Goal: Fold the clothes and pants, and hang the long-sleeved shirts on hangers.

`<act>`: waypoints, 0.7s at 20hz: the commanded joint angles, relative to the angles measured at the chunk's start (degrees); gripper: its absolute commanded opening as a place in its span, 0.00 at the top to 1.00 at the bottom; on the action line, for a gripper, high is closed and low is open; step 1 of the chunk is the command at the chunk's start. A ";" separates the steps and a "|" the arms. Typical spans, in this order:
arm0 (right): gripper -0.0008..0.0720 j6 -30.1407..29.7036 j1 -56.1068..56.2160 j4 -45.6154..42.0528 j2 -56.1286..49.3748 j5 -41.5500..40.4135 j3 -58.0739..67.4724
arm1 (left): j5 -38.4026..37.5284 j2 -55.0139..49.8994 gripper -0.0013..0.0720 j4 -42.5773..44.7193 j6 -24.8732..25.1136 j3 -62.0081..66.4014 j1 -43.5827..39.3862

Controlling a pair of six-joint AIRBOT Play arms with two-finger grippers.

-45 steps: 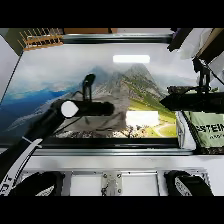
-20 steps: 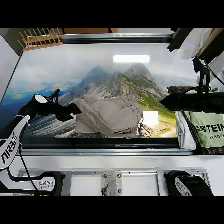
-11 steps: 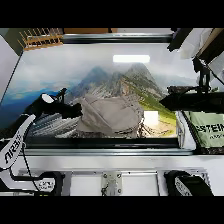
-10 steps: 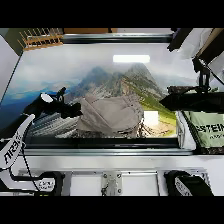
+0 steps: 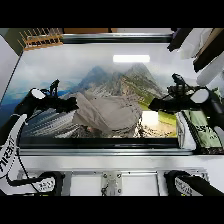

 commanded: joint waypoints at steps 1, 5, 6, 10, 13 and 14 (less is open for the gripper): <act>0.06 0.74 0.04 5.79 -13.25 -9.44 1.38 | -0.11 0.33 0.97 0.02 0.17 0.11 0.09; 0.08 -4.61 0.48 14.91 -26.45 -9.33 9.14 | -0.04 0.31 0.97 0.00 0.15 0.11 0.09; 0.08 -5.31 1.03 16.59 -28.74 -8.94 10.95 | 0.09 0.31 0.97 0.02 0.15 0.11 0.07; 0.12 -5.46 4.81 17.44 -34.12 -7.65 16.35 | 0.61 0.31 0.97 0.00 0.15 0.11 0.07; 0.58 -7.41 7.26 17.42 -34.88 -8.59 18.53 | 0.57 0.33 0.97 0.00 0.15 0.11 0.09; 0.81 -8.57 7.65 17.40 -34.82 -8.52 19.32 | 0.59 0.35 0.97 -0.02 0.13 0.11 0.09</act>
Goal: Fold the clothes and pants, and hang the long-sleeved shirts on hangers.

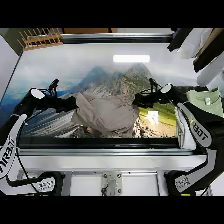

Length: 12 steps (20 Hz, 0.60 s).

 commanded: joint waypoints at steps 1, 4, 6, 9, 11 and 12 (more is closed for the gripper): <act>0.95 -3.63 1.99 1.18 -0.96 -0.33 3.45 | 0.15 0.24 0.97 -0.15 -0.04 0.09 0.04; 0.95 -4.22 1.60 -1.68 4.57 -0.24 7.98 | 2.64 5.77 0.97 -0.02 -0.04 2.32 1.16; 0.95 -4.31 1.18 -5.70 11.17 0.74 13.20 | 1.90 12.13 0.97 -0.04 -0.02 8.33 2.84; 0.95 -4.31 1.01 -7.45 23.41 2.38 19.80 | 0.46 22.67 0.97 -0.07 -0.04 18.75 4.24; 0.95 -4.28 1.01 -7.45 31.71 2.23 21.40 | 0.48 29.59 0.97 0.00 -0.02 23.69 4.33; 0.95 -4.26 1.01 -7.45 35.54 2.21 21.40 | 0.44 32.87 0.97 -0.02 -0.04 25.62 4.33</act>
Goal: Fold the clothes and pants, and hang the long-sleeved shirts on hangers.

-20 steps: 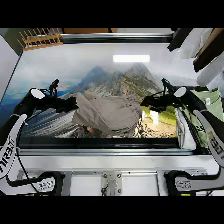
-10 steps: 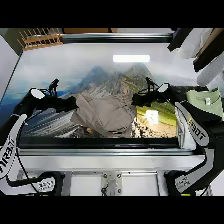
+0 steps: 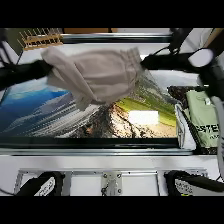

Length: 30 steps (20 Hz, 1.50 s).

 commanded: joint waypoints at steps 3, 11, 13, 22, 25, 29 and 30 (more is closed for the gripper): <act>0.95 0.76 -0.04 -1.31 20.61 1.16 2.84 | -0.11 17.38 0.97 0.09 -0.02 9.97 0.52; 0.95 17.55 -0.02 -14.71 33.59 17.11 2.75 | 3.85 27.15 0.97 0.07 -2.36 10.97 0.52; 0.95 22.60 0.07 -15.21 33.07 24.83 1.36 | 0.90 22.51 0.97 0.02 -3.80 10.95 0.52; 0.95 25.99 2.08 -20.35 12.07 13.62 -16.28 | 1.84 -24.57 0.97 -0.50 -3.13 18.78 -8.28; 0.84 25.92 -0.76 -19.65 3.63 -0.83 -14.32 | -2.75 -37.81 0.37 -0.52 -9.79 31.12 -7.67; 0.26 22.47 -7.06 -18.80 2.25 -4.92 -10.29 | -12.26 -40.02 0.06 2.78 -12.02 38.29 -1.53; 0.26 20.63 -8.44 -18.82 3.61 -4.24 -10.38 | -14.56 -38.18 0.06 6.03 -11.65 37.24 0.50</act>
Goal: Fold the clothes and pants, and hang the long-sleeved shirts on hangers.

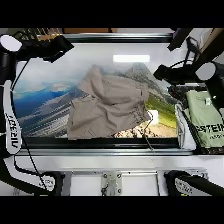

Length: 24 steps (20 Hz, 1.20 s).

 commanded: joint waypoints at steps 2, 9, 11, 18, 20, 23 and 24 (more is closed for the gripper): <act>0.27 -5.79 -4.98 0.15 3.34 -0.66 -0.13 | -9.79 5.03 0.06 10.95 -0.26 -4.70 6.93; 0.27 -7.50 -1.09 0.55 17.35 5.60 -14.71 | -10.12 27.32 0.06 13.60 2.60 -58.27 13.40; 0.27 -7.48 -0.04 0.94 19.21 5.62 -17.31 | -4.57 30.25 0.06 12.90 2.60 -71.30 13.29; 0.27 -7.48 1.57 3.15 19.47 5.44 -18.01 | 8.85 29.24 0.06 3.52 6.12 -83.91 8.92; 0.27 -7.48 1.57 3.15 19.47 5.44 -18.01 | 9.20 26.88 0.06 2.16 6.01 -82.16 6.75; 0.27 -7.45 1.57 3.32 19.47 5.60 -18.01 | 8.94 23.67 0.06 0.57 6.03 -79.21 2.91; 0.27 -7.48 1.53 3.30 19.47 5.95 -18.03 | 8.90 23.15 0.28 0.63 6.05 -78.36 1.55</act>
